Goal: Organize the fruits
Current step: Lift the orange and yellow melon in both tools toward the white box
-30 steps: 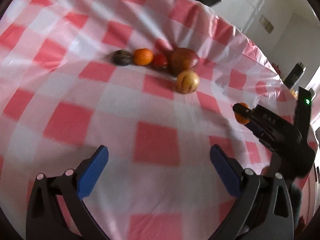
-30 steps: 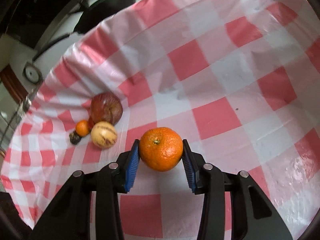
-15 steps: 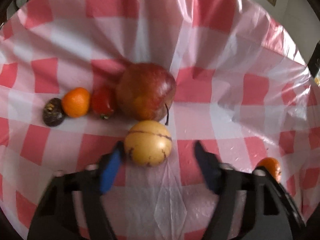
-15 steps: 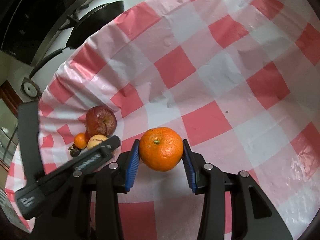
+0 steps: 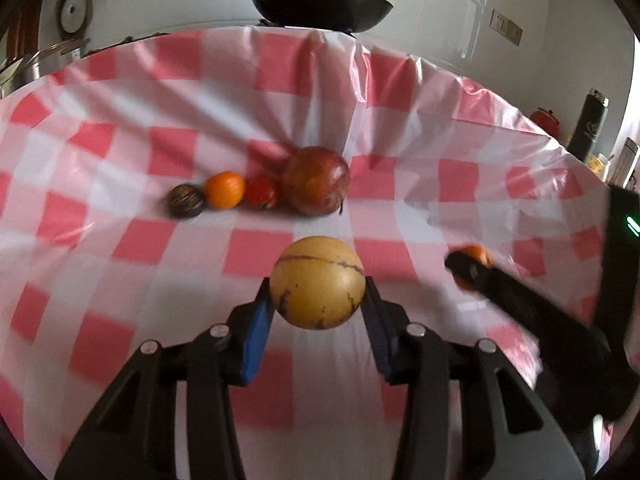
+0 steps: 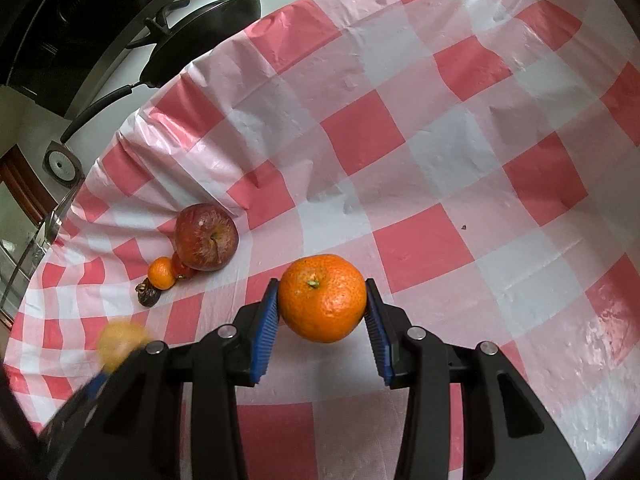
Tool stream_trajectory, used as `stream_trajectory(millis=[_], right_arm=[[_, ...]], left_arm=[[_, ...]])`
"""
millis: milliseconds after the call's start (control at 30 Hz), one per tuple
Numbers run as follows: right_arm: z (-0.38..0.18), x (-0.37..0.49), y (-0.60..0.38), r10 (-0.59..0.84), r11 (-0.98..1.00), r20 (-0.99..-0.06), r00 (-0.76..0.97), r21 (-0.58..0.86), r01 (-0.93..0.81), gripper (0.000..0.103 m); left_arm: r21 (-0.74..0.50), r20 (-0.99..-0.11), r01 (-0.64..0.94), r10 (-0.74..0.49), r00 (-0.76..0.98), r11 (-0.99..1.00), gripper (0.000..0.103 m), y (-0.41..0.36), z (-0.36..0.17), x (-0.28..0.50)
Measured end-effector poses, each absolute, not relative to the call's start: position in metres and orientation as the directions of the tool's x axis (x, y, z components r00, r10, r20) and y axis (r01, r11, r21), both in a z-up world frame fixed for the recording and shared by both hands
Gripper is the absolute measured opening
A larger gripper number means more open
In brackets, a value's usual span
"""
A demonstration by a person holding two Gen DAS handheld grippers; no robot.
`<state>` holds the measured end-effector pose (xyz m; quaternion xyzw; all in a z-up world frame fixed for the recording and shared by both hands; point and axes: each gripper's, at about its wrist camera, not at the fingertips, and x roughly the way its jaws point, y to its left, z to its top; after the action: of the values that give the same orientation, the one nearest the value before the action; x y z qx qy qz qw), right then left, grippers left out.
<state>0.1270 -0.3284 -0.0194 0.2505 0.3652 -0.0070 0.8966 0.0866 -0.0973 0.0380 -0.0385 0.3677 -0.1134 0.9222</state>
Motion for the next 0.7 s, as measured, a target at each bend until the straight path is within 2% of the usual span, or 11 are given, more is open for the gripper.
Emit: stream_trajectory(millis=[400, 700], right_arm=[[-0.015, 0.120, -0.314, 0.213, 0.891, -0.689, 0.693, 0.428, 0.151, 0.041], [0.011, 0.052, -0.234, 0.385, 0.897, -0.665, 0.640, 0.434, -0.089, 0.041]], left_arm=[[-0.145, -0.664, 0.119, -0.186, 0.724, 0.982, 0.044, -0.034, 0.047, -0.010], [-0.174, -0.655, 0.034, -0.142, 0.742, 0.984, 0.044, 0.031, 0.049, -0.072]])
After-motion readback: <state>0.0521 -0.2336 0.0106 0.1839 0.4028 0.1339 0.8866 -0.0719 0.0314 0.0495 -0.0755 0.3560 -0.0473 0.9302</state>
